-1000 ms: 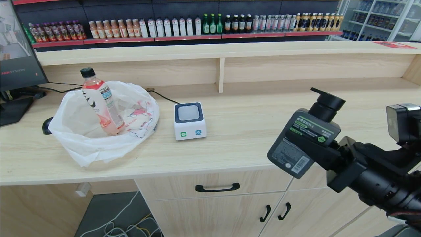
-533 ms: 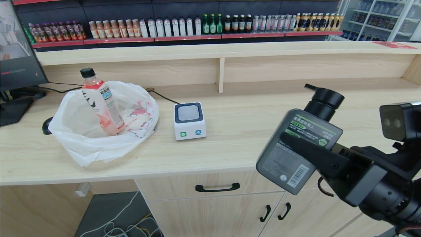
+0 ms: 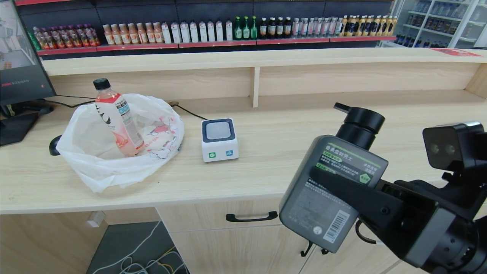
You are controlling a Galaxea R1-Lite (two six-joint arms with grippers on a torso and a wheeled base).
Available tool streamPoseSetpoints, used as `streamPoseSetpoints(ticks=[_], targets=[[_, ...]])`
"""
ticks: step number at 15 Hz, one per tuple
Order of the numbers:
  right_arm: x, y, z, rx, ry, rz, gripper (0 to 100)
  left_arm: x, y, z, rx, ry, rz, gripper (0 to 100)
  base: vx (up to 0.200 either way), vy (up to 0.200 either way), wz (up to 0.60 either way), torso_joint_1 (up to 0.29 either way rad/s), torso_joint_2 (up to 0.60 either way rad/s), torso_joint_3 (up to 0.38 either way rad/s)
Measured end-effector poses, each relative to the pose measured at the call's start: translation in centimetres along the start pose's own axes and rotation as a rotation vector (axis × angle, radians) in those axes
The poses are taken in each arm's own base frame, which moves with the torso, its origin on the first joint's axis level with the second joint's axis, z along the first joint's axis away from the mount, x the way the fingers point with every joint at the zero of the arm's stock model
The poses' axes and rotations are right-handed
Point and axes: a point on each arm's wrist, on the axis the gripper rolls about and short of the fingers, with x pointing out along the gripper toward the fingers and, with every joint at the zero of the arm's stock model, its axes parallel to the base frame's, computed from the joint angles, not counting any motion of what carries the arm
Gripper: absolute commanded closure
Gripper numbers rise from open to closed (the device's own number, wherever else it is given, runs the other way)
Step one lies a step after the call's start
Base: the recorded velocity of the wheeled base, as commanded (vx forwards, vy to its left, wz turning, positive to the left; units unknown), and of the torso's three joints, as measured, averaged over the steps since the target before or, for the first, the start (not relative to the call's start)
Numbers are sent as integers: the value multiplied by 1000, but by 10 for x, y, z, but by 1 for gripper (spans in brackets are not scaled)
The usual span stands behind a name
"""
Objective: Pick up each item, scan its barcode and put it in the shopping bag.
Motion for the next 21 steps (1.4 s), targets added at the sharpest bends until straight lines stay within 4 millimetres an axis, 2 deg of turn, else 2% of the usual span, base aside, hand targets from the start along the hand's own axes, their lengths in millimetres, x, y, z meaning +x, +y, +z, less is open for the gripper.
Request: streamPoseSetpoints(ticks=[11, 21], targets=[[8, 3, 9, 54, -38, 30, 100, 0, 0, 0, 0, 0, 0, 0, 0, 0, 0, 0, 0, 0], [12, 0, 7, 34, -29, 28, 100, 0, 0, 0, 0, 0, 0, 0, 0, 0, 0, 0, 0, 0]])
